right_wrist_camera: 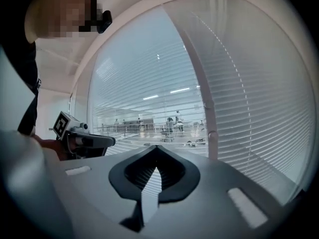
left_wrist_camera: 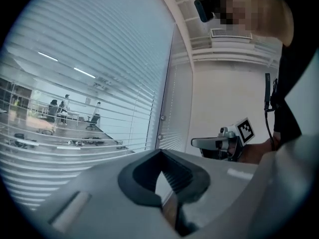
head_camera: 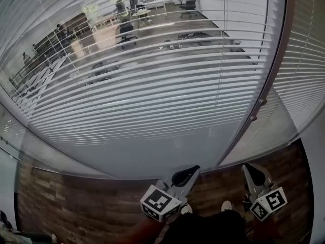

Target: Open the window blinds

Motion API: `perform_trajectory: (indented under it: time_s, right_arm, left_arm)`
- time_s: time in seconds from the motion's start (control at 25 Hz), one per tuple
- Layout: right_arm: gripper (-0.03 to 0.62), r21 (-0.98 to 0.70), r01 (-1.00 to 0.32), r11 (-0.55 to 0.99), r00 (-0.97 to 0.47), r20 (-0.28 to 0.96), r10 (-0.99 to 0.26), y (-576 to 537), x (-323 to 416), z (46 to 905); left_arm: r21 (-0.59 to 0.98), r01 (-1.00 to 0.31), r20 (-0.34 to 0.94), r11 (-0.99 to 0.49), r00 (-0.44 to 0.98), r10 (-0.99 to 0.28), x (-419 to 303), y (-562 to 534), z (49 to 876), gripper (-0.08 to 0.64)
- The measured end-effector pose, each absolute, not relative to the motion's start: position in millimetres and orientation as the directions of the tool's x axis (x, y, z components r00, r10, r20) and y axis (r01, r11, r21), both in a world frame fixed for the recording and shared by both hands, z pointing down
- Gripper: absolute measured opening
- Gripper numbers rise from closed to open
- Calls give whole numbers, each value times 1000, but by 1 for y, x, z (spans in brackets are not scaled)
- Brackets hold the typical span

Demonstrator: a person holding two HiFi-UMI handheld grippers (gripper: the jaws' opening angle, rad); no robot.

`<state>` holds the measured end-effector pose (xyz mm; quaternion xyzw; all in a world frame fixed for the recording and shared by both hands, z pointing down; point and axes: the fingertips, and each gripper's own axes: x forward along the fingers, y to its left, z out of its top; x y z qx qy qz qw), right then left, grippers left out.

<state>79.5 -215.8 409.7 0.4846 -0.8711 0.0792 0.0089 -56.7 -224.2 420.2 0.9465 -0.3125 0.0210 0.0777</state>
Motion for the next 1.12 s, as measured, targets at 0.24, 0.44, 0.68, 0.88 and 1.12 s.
perform_trajectory:
  time_s: [0.24,0.44,0.68,0.88,1.12]
  right_arm:
    - [25,-95,-788,608,-615,98,-782,-208,70,391]
    - [25,-95,-727,680,-686,96,-721,-213,94,378]
    - [25,-101,-671,735,-741,99,-664,-184,120,374]
    - [25,-112,-622,775,-783,103,-613,-161,159,377]
    - [25,-197,-566,801,-825,128,-551,-131,185,373]
  left_arm:
    - [126,-635,59,-762,772,-633,-55,-205,402,0]
    - [129,-703,47,-699,708,-704,-32,-206,386,0]
    - [167,-763,24,-624,636,-771,-12,-170,373,0]
    - [166,-794,43,-585,598,-800,36,-140,373,0]
    - [201,-819,90,-537,561,-823,76,-98,370,0]
